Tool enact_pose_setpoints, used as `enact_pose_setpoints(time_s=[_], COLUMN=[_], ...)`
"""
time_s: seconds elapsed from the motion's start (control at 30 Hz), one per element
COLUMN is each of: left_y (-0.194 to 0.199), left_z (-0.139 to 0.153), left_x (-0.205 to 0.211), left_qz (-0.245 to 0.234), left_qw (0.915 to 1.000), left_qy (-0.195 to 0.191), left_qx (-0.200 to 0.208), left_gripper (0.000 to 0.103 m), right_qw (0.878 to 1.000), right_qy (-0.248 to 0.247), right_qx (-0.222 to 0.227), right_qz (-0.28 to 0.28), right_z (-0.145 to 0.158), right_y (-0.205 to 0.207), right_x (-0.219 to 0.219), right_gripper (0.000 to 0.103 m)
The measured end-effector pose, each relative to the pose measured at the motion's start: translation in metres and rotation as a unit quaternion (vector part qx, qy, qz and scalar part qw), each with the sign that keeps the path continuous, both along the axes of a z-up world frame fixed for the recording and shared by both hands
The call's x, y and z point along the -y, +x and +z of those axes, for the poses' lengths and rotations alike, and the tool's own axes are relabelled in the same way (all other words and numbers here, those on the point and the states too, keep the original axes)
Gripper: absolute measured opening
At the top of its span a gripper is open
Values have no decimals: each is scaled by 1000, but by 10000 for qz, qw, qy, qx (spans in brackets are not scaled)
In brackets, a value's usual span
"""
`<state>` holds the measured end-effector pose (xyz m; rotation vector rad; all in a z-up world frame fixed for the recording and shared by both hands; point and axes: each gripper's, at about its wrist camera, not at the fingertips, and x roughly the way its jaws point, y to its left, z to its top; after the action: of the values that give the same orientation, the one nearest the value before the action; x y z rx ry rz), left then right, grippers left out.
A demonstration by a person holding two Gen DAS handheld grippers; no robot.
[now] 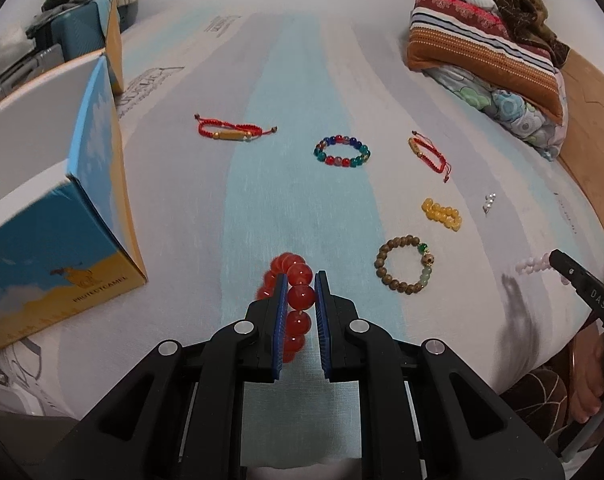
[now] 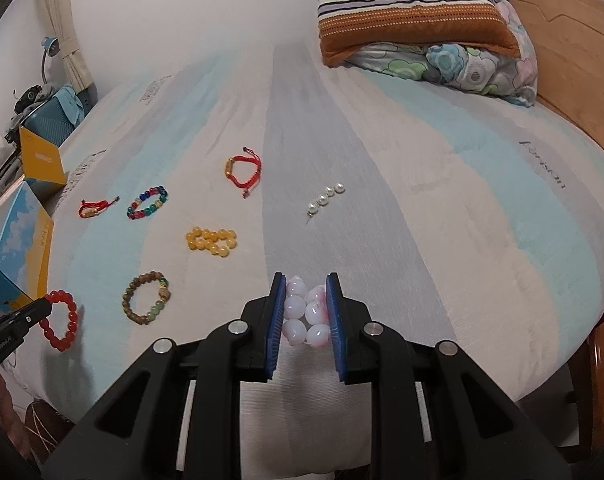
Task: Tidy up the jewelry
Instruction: 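Lift both bracelets and carry them over the white box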
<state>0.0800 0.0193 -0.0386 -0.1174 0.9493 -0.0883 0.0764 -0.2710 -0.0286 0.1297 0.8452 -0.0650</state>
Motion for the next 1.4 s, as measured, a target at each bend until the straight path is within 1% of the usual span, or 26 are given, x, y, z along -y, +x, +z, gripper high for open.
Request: enact_pose_setpoints(time_s=[0.4,0.53,0.63,0.8,1.0,1.1,1.2,1.4], left_y=[9,13,16,21,29,31,33,34], left_z=[32,45,56,74,100,111,125,144], left_x=[2,1,-3,-12,-24,-31,-44,-76], left_qz=[-123,-129,-173,-98,-17,-5,112,445], left_qw=[9998,9996,9995,9990,9978,9975,9966,9944], left_qy=[115,199,134,227,361,338,390,470], left_qx=[64,167,216,381,559,613,713,841], left_gripper=[13,13,13,13,13,13,13,13], right_qw=[9997,9995,9990,9981,9963,9953,9932,9889], right_qy=[-154,-144,-159,-149,-173,-179,-300,-235], right_qx=[121,148,183,262,415,476,615,704], right_qz=[145,253,368,538,734,827,943,1285], right_z=[36,46,55,70,92,102,117,141], right_y=[5,11,18,30,46,54,62,72], right_x=[-19,-28,-38,-57,-85,-101,-124,-172], right_gripper=[20,20,20,20,20,20,20,20])
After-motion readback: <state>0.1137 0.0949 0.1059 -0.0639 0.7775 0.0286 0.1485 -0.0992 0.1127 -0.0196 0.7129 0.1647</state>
